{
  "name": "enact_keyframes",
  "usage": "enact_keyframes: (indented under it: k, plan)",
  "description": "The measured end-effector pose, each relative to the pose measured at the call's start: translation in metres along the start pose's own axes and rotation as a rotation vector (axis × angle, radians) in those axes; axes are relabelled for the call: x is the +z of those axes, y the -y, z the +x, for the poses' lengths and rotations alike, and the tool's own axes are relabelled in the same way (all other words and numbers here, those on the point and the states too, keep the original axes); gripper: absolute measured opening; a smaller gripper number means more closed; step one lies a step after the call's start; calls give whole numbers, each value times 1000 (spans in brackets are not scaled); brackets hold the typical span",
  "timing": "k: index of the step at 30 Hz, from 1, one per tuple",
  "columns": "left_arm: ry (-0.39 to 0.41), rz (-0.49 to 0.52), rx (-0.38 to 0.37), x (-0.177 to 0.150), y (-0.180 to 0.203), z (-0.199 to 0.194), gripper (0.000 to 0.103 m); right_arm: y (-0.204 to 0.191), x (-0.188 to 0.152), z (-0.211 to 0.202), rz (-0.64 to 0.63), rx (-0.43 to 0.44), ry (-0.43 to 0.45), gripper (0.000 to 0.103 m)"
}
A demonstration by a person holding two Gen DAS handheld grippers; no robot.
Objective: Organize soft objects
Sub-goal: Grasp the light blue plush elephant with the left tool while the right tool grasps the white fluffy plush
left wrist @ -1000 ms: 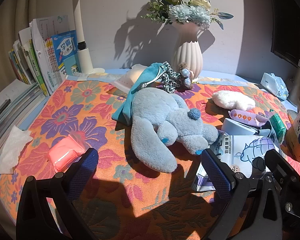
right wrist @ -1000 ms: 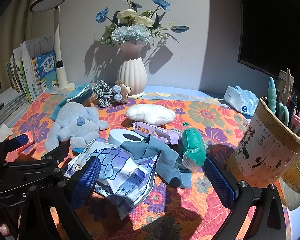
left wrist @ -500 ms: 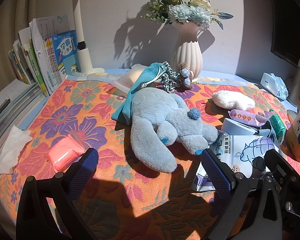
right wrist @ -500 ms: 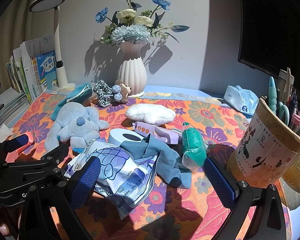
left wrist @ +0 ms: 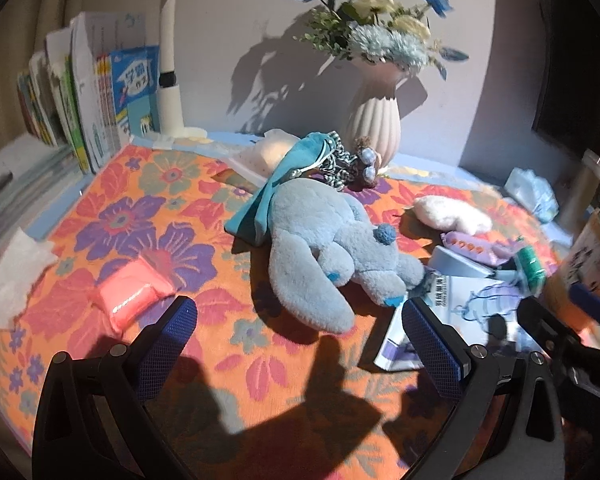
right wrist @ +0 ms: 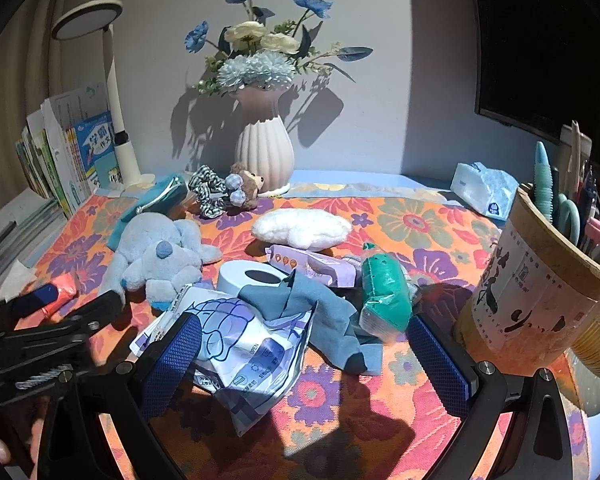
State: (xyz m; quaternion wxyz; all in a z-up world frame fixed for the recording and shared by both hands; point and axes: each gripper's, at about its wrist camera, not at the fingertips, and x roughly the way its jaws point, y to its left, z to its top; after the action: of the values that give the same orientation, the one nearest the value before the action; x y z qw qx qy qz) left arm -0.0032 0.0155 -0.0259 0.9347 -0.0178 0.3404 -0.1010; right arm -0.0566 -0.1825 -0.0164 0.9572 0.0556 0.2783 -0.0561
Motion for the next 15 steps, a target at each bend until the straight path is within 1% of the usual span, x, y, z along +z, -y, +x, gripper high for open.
enact_keyframes:
  k: [2,4,5,8,9,10,12,15]
  plan:
    - [6,0,-4,0,-4,-7,102,2,1,-1,32,25,6,103]
    - [12,12,2,1,-7,-14,102,4,2,-2,34,20,3,103]
    - [14,14,3,3,-9,-17,102,3,3,-3,15,7,-3,103]
    - [12,-11,-1,13,-21,-25,102,4,16,-10,7,26,-7,103]
    - [8,-35,-1,18,-28,-28,102,4,23,-14,2,30,-4,103]
    - [3,-52,8,22,-34,-30,102,2,28,-16,-14,24,-5,103]
    - [-10,-86,49,29,-49,-33,102,-3,39,-18,-40,7,-17,103]
    - [4,-117,88,41,-66,-43,102,-7,58,-16,-51,13,-44,103]
